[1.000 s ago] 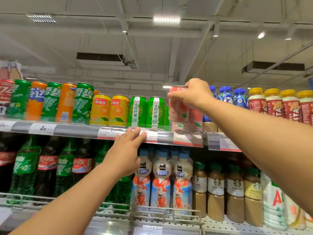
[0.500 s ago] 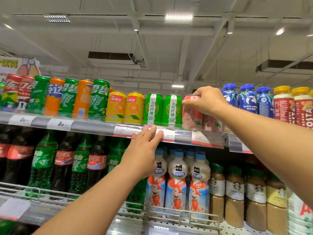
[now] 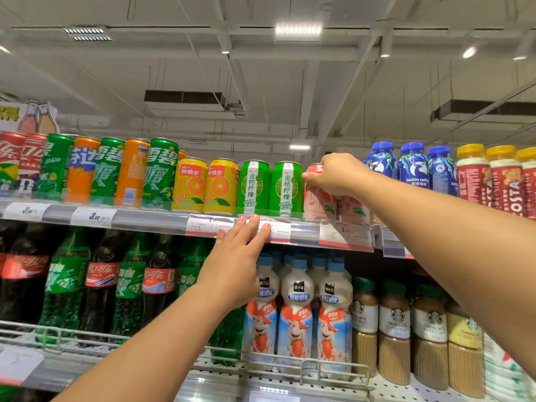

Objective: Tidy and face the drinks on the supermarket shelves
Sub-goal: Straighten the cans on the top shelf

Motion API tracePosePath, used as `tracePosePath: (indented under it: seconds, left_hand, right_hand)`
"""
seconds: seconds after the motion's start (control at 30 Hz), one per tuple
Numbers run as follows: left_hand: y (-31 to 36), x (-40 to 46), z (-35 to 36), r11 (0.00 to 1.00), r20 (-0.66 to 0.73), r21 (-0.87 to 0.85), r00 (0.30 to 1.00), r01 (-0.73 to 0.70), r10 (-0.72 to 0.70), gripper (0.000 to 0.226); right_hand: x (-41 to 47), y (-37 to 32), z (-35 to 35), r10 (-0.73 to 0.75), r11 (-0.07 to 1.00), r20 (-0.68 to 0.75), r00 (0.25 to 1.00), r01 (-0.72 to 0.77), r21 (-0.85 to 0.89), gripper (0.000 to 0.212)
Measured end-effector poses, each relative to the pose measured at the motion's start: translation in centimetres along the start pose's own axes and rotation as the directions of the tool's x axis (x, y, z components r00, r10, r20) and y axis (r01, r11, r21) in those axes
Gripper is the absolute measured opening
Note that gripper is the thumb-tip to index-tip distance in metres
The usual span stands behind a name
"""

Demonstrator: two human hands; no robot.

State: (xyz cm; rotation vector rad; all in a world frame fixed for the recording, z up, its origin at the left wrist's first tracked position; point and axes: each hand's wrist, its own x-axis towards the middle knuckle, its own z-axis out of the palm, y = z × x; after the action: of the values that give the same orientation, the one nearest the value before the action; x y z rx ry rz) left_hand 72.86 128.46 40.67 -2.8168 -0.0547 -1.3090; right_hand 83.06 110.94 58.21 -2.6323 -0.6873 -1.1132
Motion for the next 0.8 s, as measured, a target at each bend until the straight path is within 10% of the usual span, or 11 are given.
tracePosePath:
  seconds: [0.33, 0.5, 0.8]
  left_hand:
    - [-0.1, 0.0, 0.3, 1.0, -0.009, 0.015, 1.0, 0.003, -0.002, 0.092]
    - [-0.2, 0.1, 0.5, 1.0, -0.017, 0.021, 1.0, 0.0, 0.0, 0.092]
    - [0.0, 0.0, 0.4, 0.999, -0.01, 0.033, 1.0, 0.008, -0.008, 0.094]
  right_hand:
    - [-0.2, 0.1, -0.8, -0.01, 0.999, 0.025, 1.0, 0.009, 0.031, 0.063]
    - [-0.5, 2.0, -2.6, 0.017, 0.976, -0.231, 0.973, 0.034, 0.216, 0.035]
    - [-2.0, 4.7, -2.8, -0.009, 1.0, -0.003, 1.0, 0.009, -0.026, 0.028]
